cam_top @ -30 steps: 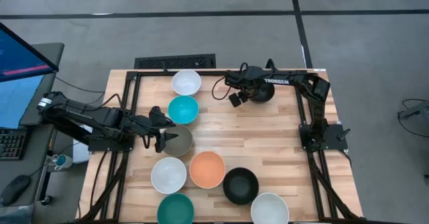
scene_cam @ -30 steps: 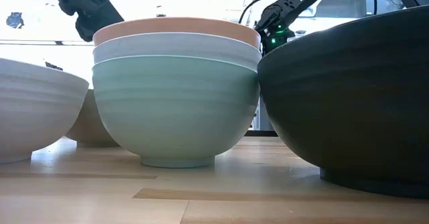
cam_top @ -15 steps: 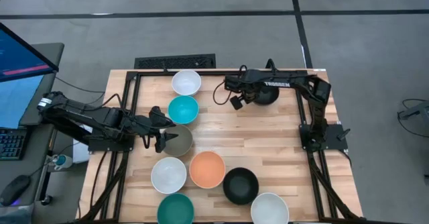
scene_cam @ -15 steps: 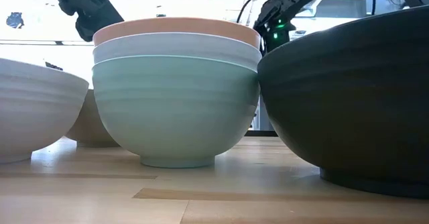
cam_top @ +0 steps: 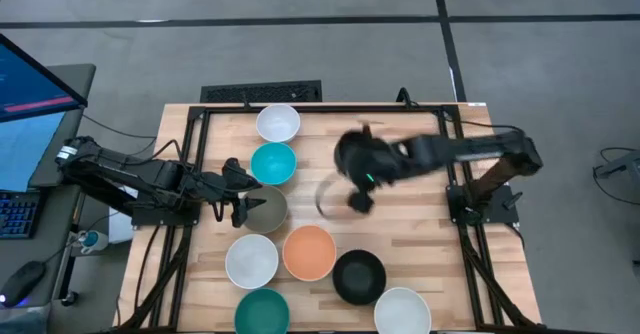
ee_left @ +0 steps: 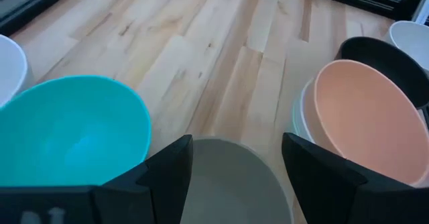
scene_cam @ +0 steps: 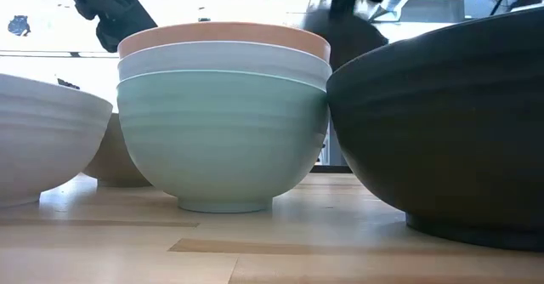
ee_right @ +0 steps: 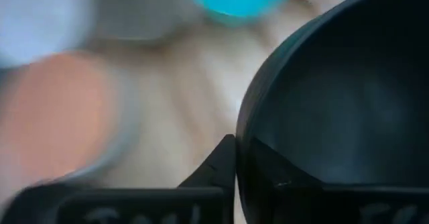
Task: Nest bowls inside each other
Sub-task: Stack the black bowl on the orange bowl
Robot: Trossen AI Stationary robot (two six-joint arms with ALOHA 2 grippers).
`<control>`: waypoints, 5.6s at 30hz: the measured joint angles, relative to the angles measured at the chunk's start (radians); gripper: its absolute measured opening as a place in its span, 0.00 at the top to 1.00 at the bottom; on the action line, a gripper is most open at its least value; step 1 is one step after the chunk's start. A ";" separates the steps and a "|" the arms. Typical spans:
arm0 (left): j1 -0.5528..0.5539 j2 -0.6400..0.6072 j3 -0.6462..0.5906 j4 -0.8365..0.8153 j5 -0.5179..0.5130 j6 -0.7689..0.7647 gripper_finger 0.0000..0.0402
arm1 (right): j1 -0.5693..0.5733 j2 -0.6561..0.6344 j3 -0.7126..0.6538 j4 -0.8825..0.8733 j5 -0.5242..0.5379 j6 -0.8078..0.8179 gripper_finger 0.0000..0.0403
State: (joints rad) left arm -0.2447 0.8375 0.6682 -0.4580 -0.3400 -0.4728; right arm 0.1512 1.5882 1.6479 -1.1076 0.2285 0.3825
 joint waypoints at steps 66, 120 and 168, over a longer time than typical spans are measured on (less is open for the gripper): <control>-0.228 0.000 0.000 0.052 -0.338 -0.335 0.45 | 0.287 0.574 0.457 0.067 -0.310 -0.213 0.88; -0.228 0.000 0.000 0.019 -0.311 -0.314 0.45 | 0.293 0.577 0.456 0.191 -0.315 0.012 0.93; -0.228 0.000 0.000 0.003 -0.210 -0.336 0.45 | 0.357 0.705 0.472 0.566 -0.275 0.403 0.99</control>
State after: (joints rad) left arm -0.4727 0.8379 0.6678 -0.4553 -0.5504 -0.8088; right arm 0.5083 2.2937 2.1195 -0.5414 -0.0469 0.7851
